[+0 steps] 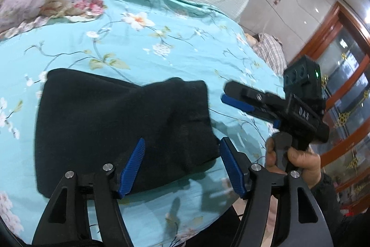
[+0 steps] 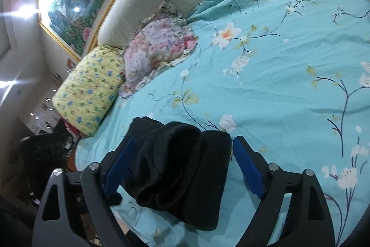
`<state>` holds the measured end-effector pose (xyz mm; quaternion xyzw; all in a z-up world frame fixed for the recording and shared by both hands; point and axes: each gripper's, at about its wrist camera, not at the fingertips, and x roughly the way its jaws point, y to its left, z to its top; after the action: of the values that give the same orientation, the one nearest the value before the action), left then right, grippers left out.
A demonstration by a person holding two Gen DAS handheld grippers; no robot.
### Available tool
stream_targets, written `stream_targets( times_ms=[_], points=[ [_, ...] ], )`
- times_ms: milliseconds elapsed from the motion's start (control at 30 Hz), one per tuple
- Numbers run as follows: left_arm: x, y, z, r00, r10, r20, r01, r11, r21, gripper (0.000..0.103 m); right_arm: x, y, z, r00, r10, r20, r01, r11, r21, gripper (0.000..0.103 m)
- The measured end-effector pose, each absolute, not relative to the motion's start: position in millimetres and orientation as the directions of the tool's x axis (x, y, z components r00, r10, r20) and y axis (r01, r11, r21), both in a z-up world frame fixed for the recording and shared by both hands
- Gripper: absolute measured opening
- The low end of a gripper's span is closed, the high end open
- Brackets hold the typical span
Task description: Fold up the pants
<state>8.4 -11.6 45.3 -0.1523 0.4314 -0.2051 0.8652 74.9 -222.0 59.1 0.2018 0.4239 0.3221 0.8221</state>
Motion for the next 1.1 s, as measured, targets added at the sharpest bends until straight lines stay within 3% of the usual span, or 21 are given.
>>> stream_targets(
  times_ms=[300,433,700,1100],
  points=[
    [7.0,34.7,41.5,0.584,-0.461,-0.668,0.117,0.862,-0.493,0.071,64.1,-200.3,55.6,0.408,0.665,-0.626,-0.327,0.746,0.58,0.088],
    [6.5,51.5,39.3,0.602,-0.443,-0.665,0.076,0.86,-0.504,0.073,59.3,-191.2,59.4,0.437,0.61,-0.661,-0.31,0.792,0.527,0.095],
    [2.8,81.6,35.8,0.63,-0.411,-0.659,0.013,0.854,-0.521,0.076,50.6,-171.9,62.2,0.429,0.561,-0.709,-0.335,0.827,0.452,0.098],
    [8.4,120.0,17.8,0.633,-0.377,-0.676,-0.078,0.838,-0.54,0.079,50.9,-165.2,42.6,0.403,0.523,-0.751,-0.246,0.852,0.462,0.1]
  ],
)
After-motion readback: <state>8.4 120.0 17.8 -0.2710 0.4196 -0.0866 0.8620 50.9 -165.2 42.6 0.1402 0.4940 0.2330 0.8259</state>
